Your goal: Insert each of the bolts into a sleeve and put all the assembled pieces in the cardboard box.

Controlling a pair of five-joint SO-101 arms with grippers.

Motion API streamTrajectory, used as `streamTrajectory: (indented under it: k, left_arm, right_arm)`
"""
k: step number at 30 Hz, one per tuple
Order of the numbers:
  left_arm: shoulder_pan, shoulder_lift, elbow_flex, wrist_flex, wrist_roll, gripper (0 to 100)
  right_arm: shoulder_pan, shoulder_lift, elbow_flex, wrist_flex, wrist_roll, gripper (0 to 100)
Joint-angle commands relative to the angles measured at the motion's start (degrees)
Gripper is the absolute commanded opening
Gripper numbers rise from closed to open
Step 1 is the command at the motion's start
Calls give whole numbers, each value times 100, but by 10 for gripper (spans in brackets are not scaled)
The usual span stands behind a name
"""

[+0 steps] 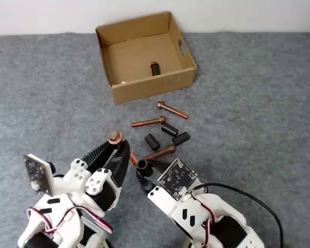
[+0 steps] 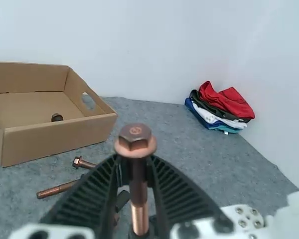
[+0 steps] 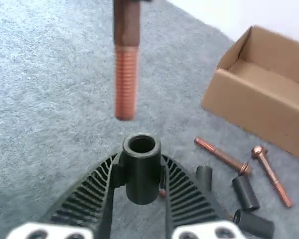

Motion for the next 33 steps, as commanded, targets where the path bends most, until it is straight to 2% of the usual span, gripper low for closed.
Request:
streamTrajectory:
  k: [1, 6, 13, 19, 33]
  left_arm:
    - [44, 123, -259, -9, 44, 4]
    - [281, 352, -259, -18, 53, 4]
    - [369, 369, 136, -519, 35, 4]
    - [-62, 369, 215, -747, 35, 4]
    - [554, 396, 215, -53, -79, 4]
  right_arm:
    - [-48, -48, -97, -321, 229, 8]
    - [-57, -31, -97, -400, 237, 8]
    - [-57, -40, -97, -400, 237, 8]
    - [-57, -48, -97, -400, 237, 8]
    - [-31, -48, -97, -400, 237, 8]
